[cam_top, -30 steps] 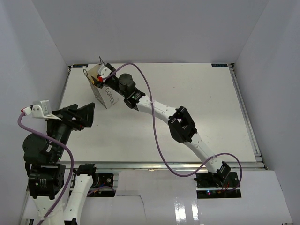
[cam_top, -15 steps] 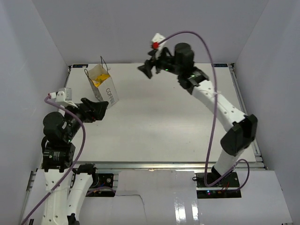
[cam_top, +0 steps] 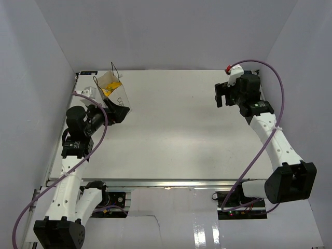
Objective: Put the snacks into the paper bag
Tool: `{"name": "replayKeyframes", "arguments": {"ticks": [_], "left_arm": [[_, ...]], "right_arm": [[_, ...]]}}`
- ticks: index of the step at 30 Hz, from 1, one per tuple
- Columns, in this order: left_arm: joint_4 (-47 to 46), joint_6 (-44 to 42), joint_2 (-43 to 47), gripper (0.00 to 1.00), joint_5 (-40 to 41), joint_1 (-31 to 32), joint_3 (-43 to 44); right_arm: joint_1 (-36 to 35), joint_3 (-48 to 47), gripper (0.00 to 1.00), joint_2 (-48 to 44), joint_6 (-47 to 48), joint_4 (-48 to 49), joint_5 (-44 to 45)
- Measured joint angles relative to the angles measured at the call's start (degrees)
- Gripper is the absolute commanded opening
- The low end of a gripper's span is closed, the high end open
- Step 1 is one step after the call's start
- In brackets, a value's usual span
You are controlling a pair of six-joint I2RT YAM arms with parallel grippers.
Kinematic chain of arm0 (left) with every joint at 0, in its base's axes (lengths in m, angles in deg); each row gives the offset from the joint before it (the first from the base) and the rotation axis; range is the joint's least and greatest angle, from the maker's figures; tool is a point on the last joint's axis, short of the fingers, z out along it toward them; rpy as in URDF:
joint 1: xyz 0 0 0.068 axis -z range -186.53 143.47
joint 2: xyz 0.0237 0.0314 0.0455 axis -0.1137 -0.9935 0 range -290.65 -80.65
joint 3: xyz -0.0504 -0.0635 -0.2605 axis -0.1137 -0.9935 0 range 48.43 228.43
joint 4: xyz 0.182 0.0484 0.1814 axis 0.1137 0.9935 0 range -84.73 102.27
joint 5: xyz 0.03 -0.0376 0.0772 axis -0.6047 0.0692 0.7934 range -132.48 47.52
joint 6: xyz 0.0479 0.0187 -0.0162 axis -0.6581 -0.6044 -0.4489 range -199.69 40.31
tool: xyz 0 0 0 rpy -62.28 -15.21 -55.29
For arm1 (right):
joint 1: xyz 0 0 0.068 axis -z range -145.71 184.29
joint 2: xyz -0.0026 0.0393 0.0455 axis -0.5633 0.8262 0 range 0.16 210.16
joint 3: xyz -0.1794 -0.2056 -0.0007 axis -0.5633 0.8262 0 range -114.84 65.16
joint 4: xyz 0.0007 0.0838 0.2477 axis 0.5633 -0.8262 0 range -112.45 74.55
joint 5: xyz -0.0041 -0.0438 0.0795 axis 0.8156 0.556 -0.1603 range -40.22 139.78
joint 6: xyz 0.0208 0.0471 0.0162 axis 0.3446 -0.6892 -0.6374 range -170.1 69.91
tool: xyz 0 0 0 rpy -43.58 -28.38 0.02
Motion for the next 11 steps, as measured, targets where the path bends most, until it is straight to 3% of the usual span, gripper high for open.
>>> {"name": "replayKeyframes", "arguments": {"ticks": [5,11], "left_arm": [[-2.7,0.4,-1.6,0.98,-0.1,0.0,-1.6],[-2.9,0.5,-0.7,0.98,0.0,0.0,-3.1]], "right_arm": [[1.8,0.3,0.9,-3.3,-0.6,-0.3,6.1],[1.9,0.3,0.9,-3.3,-0.3,-1.3,6.8]]}}
